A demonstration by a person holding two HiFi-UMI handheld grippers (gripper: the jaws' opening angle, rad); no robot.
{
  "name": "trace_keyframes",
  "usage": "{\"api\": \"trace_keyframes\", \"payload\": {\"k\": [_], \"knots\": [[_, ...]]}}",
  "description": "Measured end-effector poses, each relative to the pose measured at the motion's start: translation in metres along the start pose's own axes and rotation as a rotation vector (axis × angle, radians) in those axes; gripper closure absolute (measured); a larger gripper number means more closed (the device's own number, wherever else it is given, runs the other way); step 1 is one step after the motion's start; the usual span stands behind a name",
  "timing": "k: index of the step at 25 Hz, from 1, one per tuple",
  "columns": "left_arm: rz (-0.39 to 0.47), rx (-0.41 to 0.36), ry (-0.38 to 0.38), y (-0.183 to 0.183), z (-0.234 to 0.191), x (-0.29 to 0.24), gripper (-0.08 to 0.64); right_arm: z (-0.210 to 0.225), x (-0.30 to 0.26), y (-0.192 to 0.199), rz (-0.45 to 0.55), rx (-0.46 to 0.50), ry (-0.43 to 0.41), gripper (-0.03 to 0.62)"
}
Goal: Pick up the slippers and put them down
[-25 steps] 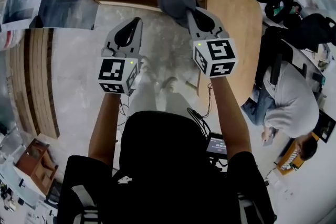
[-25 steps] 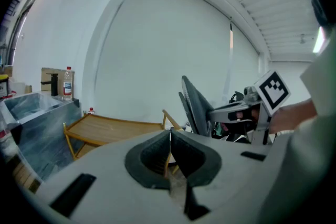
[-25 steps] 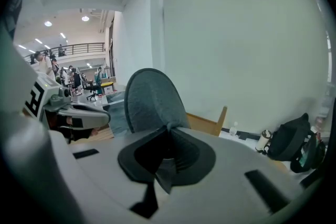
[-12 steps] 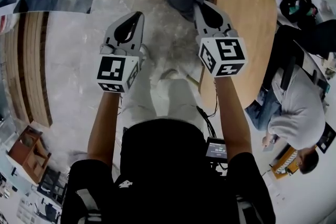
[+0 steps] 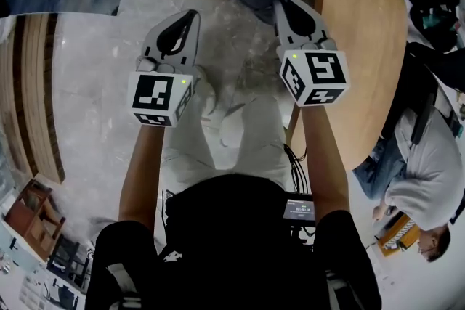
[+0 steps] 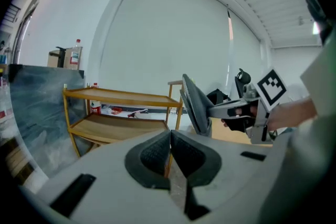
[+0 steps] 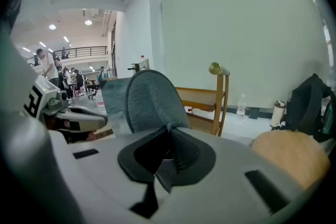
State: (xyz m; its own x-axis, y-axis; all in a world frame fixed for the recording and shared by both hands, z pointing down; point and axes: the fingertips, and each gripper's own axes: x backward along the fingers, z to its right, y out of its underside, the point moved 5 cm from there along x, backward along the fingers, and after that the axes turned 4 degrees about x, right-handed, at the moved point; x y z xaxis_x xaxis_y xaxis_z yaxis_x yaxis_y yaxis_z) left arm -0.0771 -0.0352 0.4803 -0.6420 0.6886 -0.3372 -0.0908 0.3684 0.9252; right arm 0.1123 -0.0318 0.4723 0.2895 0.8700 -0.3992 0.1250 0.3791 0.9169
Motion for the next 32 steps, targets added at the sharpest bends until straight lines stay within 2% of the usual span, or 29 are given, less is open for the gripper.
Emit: {"api": "trace_keyframes", "payload": {"k": [6,12,21,28,32], "knots": [[0.038,0.103,0.011,0.054,-0.020,-0.023,0.554,0.000,-0.028,0.061,0.016,0.002,0.004,0.589],[0.100,0.050,0.001,0.089,-0.028,-0.046,0.554,0.007,-0.049,0.114,0.051,0.002,0.022,0.589],[0.144,-0.013,0.012,0.149,-0.035,-0.073,0.554,0.012,-0.075,0.179,0.100,0.016,0.021,0.589],[0.184,-0.048,-0.015,0.175,-0.043,-0.086,0.554,0.016,-0.095,0.216,0.124,0.025,0.010,0.589],[0.206,-0.056,-0.023,0.178,-0.047,-0.092,0.554,0.017,-0.109,0.235,0.107,0.018,-0.009,0.589]]}}
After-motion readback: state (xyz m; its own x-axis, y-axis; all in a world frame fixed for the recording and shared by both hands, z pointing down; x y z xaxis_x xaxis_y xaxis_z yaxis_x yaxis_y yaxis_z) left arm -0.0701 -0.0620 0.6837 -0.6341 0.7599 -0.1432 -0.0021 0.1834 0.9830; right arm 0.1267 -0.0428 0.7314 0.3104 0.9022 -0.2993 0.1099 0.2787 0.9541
